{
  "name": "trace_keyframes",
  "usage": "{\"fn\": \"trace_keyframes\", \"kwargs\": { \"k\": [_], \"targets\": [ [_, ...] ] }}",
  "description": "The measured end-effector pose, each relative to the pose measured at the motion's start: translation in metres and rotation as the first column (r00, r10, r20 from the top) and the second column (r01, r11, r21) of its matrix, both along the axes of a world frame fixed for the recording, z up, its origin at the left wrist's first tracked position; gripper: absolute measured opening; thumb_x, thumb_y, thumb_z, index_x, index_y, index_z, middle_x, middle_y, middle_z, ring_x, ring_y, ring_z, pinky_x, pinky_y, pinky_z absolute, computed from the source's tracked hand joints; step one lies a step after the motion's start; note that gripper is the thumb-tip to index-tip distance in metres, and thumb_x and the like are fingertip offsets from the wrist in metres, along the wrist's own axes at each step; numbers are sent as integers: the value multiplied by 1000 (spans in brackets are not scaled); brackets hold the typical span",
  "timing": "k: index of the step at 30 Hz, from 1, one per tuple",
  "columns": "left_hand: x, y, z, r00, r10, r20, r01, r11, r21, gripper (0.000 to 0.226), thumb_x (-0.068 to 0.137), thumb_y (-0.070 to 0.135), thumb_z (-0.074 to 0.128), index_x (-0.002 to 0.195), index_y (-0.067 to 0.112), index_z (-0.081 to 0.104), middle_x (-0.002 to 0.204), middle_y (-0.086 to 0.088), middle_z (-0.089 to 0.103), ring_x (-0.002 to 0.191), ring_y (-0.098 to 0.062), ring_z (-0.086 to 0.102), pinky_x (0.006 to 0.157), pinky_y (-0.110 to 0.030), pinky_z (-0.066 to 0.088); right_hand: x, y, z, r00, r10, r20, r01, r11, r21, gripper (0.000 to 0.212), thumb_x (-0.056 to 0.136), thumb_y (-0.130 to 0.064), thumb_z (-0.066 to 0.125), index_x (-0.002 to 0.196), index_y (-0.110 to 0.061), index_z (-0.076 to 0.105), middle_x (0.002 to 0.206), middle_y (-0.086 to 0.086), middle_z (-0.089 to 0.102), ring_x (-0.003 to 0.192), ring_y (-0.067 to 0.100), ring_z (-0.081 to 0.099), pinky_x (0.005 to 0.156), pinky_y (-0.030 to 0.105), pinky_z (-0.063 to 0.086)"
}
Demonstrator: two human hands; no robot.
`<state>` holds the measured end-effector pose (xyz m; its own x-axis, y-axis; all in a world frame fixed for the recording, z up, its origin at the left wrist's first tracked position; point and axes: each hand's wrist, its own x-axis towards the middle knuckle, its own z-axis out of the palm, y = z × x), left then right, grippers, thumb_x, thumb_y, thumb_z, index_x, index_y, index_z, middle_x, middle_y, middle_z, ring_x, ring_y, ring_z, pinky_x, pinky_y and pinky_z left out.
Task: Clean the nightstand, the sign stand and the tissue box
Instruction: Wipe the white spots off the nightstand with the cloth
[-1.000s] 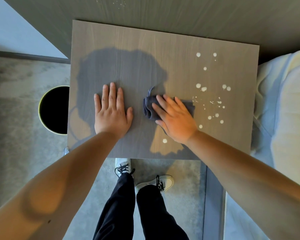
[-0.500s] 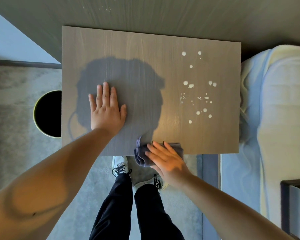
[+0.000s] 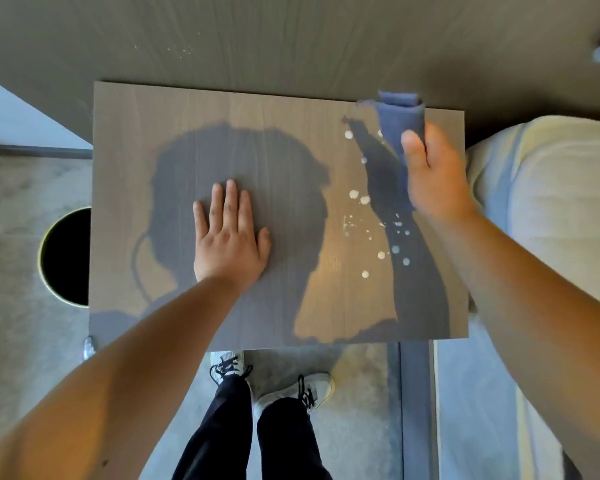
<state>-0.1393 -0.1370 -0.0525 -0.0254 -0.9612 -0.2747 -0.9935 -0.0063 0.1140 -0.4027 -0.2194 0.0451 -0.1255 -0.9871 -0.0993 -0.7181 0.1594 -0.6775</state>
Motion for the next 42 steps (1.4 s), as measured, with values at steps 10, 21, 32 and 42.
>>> {"fn": "trace_keyframes", "kwargs": {
  "k": [10, 21, 32, 42],
  "targets": [
    [0, 1, -4, 1000, 8, -4, -8, 1000, -29, 71, 93, 46, 29, 151, 6, 20, 161, -14, 13, 150, -31, 5, 120, -53, 3, 13, -91, -82, 553, 615, -562, -603, 761, 239, 54, 97, -48, 37, 148, -30, 31, 159, 5, 22, 143, 31, 23, 114, 53, 15],
    [-1, 1, -4, 1000, 6, 23, -5, 999, -37, 72, 92, 45, 30, 150, 5, 21, 161, -16, 15, 149, -32, 6, 120, -53, 3, 4, -62, -87, 640, 561, -525, -574, 803, 158, 50, 98, -48, 33, 146, -31, 37, 157, 4, 28, 144, 33, 22, 110, 50, 21],
    [-3, 2, 0, 999, 8, 31, -8, 1000, -15, 71, 94, 45, 30, 151, 5, 18, 162, -15, 9, 150, -32, 2, 120, -53, 2, 0, 107, -96, 705, 523, -480, -581, 813, 32, 40, 92, -30, 56, 130, -17, 59, 138, 11, 53, 126, 32, 42, 104, 45, 31],
    [-2, 1, 3, 999, 2, 39, -2, 1000, 9, 71, 95, 47, 21, 152, 6, 12, 162, -15, 5, 150, -31, -2, 120, -53, 1, 9, 238, -99, 828, 438, -350, -471, 882, -11, 34, 89, -19, 61, 121, -10, 65, 126, 11, 62, 119, 30, 48, 102, 47, 40]
  ]
}}
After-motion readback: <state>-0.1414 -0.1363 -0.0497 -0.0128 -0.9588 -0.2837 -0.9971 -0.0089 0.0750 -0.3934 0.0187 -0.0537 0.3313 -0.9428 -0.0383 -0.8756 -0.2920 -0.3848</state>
